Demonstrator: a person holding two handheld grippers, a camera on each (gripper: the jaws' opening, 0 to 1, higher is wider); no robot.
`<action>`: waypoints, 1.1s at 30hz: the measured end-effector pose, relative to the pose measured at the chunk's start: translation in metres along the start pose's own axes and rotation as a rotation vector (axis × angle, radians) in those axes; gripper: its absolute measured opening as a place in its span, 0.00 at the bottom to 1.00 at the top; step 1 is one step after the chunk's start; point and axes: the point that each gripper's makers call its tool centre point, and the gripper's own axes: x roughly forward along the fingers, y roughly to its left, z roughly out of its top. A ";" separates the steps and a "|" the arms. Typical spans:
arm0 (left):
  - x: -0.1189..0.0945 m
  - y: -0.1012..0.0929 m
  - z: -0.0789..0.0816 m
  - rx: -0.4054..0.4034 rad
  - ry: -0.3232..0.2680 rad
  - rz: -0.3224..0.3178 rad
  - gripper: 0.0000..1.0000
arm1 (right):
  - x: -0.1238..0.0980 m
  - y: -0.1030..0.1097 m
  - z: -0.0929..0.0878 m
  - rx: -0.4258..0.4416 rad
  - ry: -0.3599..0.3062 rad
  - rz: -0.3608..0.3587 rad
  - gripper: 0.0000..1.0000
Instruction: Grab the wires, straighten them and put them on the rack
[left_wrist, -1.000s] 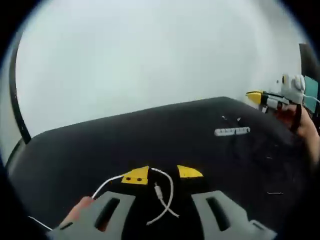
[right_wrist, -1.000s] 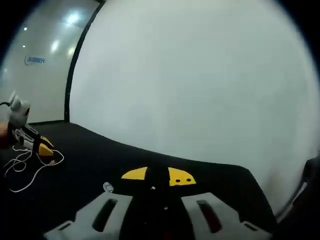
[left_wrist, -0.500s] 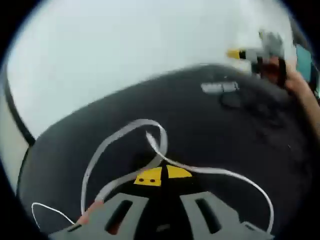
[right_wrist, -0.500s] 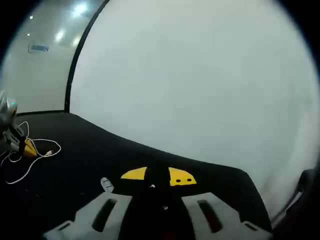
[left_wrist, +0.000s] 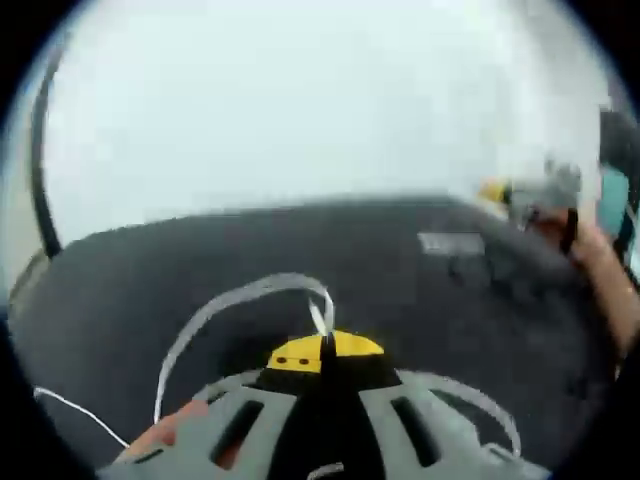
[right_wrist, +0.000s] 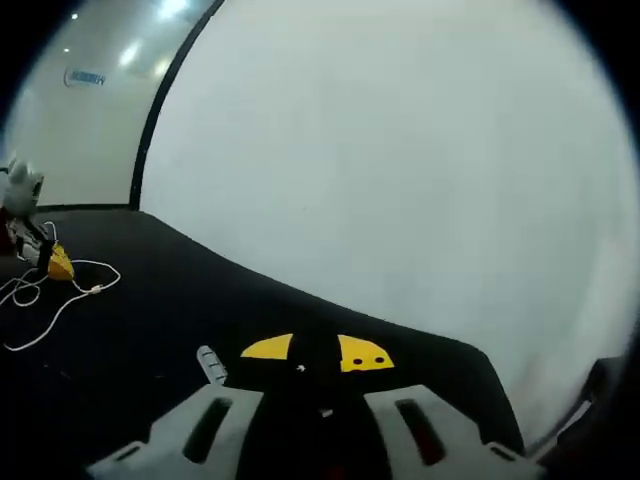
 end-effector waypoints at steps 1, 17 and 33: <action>0.002 0.003 0.003 0.001 -0.045 0.012 0.00 | 0.000 0.000 -0.002 -0.009 0.009 -0.003 0.13; 0.011 0.078 0.027 -0.244 -0.185 0.239 0.10 | 0.007 0.002 -0.001 -0.098 0.028 -0.003 0.14; 0.061 0.024 0.049 -0.288 -0.073 -0.025 0.02 | 0.007 0.004 0.003 -0.087 0.022 0.002 0.15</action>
